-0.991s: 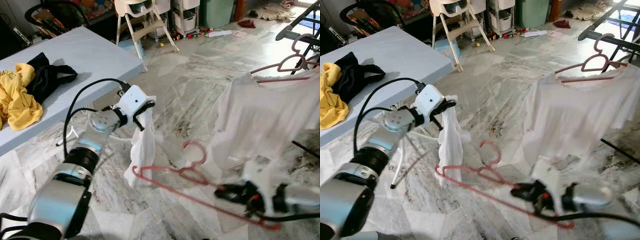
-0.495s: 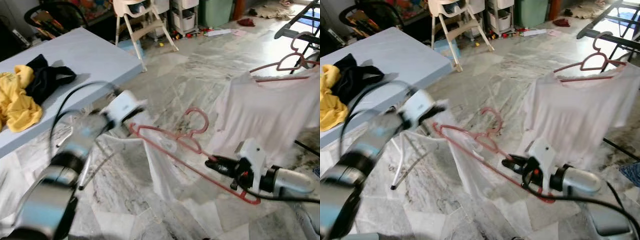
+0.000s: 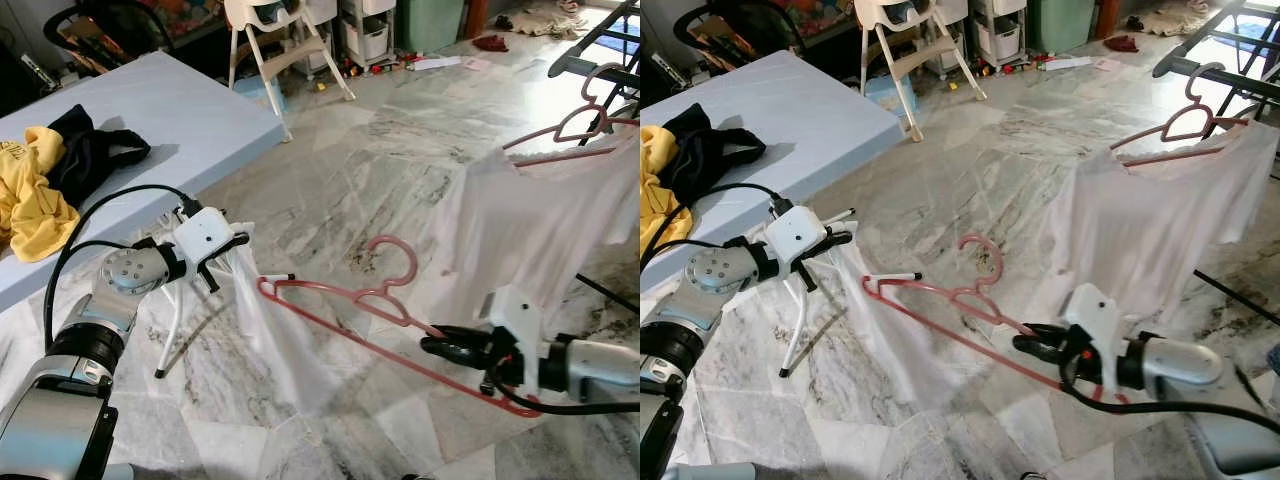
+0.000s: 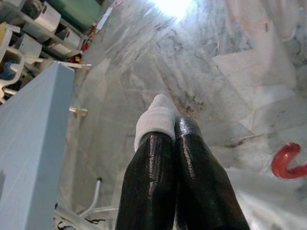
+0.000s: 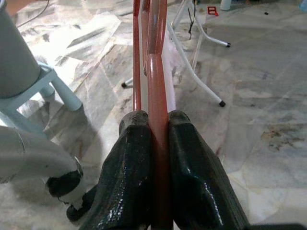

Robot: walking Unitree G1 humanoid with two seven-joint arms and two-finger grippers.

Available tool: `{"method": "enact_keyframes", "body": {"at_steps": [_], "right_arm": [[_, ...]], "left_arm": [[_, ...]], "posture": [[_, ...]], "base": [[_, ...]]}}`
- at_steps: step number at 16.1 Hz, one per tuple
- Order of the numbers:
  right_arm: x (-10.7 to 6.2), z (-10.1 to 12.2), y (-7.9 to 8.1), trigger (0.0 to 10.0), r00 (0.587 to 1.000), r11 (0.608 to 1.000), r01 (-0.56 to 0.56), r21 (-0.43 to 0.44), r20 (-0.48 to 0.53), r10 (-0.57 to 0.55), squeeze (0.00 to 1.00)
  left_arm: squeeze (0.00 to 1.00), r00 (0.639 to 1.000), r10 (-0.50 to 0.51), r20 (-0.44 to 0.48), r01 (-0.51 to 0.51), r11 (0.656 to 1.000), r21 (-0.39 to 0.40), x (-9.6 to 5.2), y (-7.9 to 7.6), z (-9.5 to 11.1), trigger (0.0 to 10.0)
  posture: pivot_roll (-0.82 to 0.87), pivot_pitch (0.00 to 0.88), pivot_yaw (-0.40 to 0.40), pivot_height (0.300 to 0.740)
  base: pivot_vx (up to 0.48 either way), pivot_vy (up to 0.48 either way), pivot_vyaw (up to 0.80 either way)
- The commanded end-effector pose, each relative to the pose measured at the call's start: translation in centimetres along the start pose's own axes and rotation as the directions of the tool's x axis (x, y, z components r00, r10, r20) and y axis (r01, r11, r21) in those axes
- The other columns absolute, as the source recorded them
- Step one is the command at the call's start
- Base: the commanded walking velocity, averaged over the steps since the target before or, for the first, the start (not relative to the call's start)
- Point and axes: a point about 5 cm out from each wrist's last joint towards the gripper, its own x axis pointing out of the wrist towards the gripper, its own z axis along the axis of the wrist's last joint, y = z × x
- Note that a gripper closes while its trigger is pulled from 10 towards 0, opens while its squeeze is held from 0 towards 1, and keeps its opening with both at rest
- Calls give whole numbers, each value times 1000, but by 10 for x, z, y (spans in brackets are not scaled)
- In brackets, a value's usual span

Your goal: Hang hanger

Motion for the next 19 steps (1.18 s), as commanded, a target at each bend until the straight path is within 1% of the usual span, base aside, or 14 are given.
{"method": "enact_keyframes", "body": {"at_steps": [1,2,3,4,5,6,7,9,11,13,14,17,18,19], "right_arm": [[-2,-1,2,10000,1000,999,-30,-14,-8,30,0],[-5,-4,-2,10000,999,999,-17,-32,-39,16,0],[-8,-5,-10,10000,998,998,33,-48,-50,-35,0],[-10,-5,-13,10000,997,997,57,-56,-49,-60,0],[-7,2,-31,10000,975,964,218,-149,-4,-222,0],[-3,9,-41,10000,947,931,321,-173,49,-317,0],[0,15,-44,10000,930,911,367,-188,95,-355,0],[8,25,-46,10000,905,896,414,-162,184,-384,0],[13,25,-39,10000,928,925,348,-152,196,-317,0],[8,22,-37,10000,948,943,296,-154,172,-269,0],[5,20,-37,10000,952,947,283,-153,162,-258,0],[-10,17,-45,10000,959,940,280,-196,96,-266,0],[-16,17,-52,10000,958,930,288,-227,62,-281,0],[-19,20,-53,10000,963,941,269,-206,69,-260,0]], "left_arm": [[0,1000,4,6,-4,999,44,-5,12,6,10000],[0,1000,-22,15,21,998,61,-4,12,9,10000],[0,996,-79,32,77,995,71,-2,8,12,10000],[0,995,-95,37,92,992,85,-2,6,13,10000],[0,981,-179,70,172,981,93,0,-3,17,10000],[0,967,-239,86,231,968,98,0,-11,20,10000],[0,950,-293,103,284,954,98,1,-18,22,10000],[0,921,-368,126,357,929,97,1,-29,26,10000],[0,921,-365,137,352,930,108,1,-29,27,10000],[0,934,-341,104,325,934,147,-3,-20,26,10000],[0,941,-324,102,308,940,145,-4,-17,27,10000],[0,974,-212,86,193,963,187,-7,5,30,10000],[0,985,-148,88,127,971,204,-8,15,33,10000],[0,989,-107,101,87,978,188,-9,21,35,10000]], "posture": [[-112,121,158,740],[-112,121,158,740],[-112,121,158,740],[-111,126,164,740],[-111,126,164,740],[-111,126,164,740],[-102,127,163,740],[-100,126,163,740],[-98,121,159,740],[-99,124,161,740],[-100,124,162,740],[-96,129,157,740],[-97,130,156,740],[-97,132,155,740]], "base": [[0,0,0],[0,0,0],[0,0,0],[0,0,0],[0,0,0],[0,0,0],[0,0,0],[0,0,0],[0,0,0],[0,0,0],[0,0,0],[0,0,0],[0,0,0],[0,0,0]]}}
